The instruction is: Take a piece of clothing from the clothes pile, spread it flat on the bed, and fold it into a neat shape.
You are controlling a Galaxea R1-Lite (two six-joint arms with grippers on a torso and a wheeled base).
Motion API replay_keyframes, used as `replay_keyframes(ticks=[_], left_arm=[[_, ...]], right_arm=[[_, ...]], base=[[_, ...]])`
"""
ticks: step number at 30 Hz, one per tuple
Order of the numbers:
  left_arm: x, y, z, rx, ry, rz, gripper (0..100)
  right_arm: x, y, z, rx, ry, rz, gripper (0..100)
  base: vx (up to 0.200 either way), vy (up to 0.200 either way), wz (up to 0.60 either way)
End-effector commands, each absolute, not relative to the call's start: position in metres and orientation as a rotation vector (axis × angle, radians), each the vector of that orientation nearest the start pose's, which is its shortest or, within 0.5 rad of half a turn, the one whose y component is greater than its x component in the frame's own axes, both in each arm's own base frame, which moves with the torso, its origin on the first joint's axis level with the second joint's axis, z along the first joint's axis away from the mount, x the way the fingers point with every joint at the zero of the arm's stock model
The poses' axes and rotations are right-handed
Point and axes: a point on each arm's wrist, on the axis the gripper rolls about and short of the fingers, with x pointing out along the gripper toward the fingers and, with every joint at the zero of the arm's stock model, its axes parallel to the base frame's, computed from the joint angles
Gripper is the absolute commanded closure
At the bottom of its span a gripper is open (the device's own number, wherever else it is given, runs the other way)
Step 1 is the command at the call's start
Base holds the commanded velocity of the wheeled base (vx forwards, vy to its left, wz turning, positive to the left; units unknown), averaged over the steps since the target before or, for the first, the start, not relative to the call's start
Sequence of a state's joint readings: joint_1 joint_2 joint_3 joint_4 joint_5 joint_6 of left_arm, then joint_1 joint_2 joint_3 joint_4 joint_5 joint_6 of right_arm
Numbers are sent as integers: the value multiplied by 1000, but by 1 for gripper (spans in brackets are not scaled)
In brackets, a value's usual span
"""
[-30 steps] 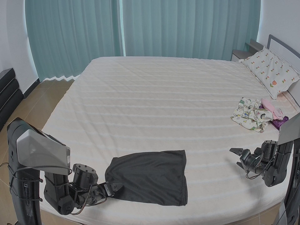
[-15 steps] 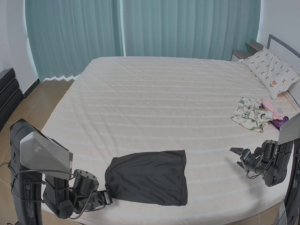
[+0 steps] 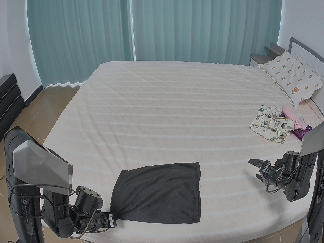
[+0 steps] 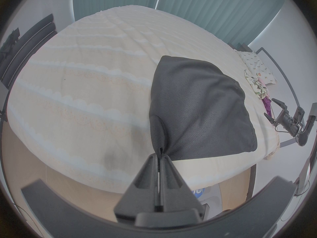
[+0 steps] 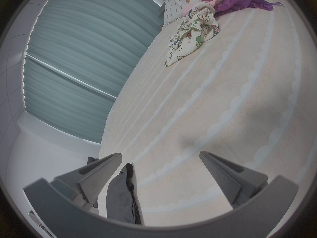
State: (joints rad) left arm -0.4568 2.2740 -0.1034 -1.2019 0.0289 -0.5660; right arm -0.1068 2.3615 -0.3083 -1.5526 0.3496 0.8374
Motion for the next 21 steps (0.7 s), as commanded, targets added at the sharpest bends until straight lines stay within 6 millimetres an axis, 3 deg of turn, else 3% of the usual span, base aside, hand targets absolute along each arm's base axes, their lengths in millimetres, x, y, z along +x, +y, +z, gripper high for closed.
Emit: replay_keyframes(ticks=[1, 6, 7, 12, 16, 19, 21], left_arm=[[194, -94, -43, -280, 1022, -111, 100], [197, -94, -42, -285, 1012, -112, 100], [197, -94, -42, -285, 1012, -112, 0], [204, -92, -40, -314, 980, -102, 0], [210, -84, -26, -349, 914, -86, 0], [213, -73, 15, -417, 761, -103, 0], [213, -66, 31, -445, 708, -107, 0]], right_arm=[[287, -23, -27, 924, 554, 24, 0], [287, -23, -28, 914, 560, 26, 0], [287, -23, -28, 914, 560, 26, 0], [286, -23, -25, 911, 556, 30, 0], [286, -23, -15, 907, 524, 43, 0], [289, -24, 6, 894, 449, 73, 0], [288, -23, 19, 883, 408, 95, 0]], base=[[0, 0, 0], [0, 0, 0], [0, 0, 0], [0, 0, 0], [0, 0, 0], [0, 0, 0], [0, 0, 0]])
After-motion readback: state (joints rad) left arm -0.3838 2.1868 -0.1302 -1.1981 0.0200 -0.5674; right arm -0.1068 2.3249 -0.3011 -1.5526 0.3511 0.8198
